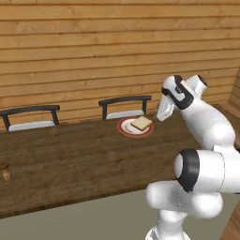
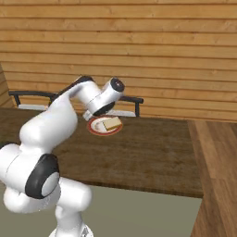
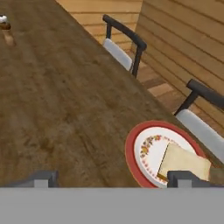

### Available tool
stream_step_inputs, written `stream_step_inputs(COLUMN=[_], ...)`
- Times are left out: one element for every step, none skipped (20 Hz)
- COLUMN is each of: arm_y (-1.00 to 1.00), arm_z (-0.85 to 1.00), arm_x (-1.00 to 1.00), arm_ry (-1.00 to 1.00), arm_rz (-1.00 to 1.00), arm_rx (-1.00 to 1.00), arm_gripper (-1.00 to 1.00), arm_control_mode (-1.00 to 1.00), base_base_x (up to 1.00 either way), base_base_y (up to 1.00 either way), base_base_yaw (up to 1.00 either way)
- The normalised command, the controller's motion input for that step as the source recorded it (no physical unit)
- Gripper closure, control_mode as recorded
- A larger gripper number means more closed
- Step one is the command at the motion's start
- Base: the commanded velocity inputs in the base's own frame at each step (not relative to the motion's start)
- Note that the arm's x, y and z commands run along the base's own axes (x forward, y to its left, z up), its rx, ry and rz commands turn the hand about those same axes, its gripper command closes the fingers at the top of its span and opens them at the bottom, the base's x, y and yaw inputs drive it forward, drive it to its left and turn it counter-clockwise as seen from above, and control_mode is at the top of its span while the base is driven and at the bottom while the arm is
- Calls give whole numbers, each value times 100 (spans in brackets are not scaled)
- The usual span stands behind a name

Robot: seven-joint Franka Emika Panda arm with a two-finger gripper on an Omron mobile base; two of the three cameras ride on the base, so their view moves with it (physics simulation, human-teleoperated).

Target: Start the toaster. Once the lever pops up, take the bread to the plate on the dining counter.

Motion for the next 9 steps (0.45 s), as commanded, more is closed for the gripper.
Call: stream_step_inputs(arm_y=[96, 99, 100, 100, 100, 100, 100, 84, 66], arm_z=[94, 85, 70, 59, 34, 24, 19, 16, 11], arm_x=[-100, -100, -100, -100, -100, -100, -100, -94, -87], arm_ry=[-34, -32, -28, -26, -18, -12, -8, -9, -6], arm_rz=[0, 0, 0, 0, 0, -4, -5, -6, -7], arm_rx=[-52, -52, -52, -53, -51, -47, -43, -35, -27], arm_gripper=[-100, -100, -100, -100, -100, -100, -100, -100, -100], arm_control_mode=[-100, -100, -100, -100, -100, -100, -100, -100, -100], base_base_x=[0, 0, 0, 0, 0, 0, 0, 0, 0], base_base_y=[0, 0, 0, 0, 0, 0, 0, 0, 0], base_base_yaw=[0, 0, 0, 0, 0, 0, 0, 0, 0])
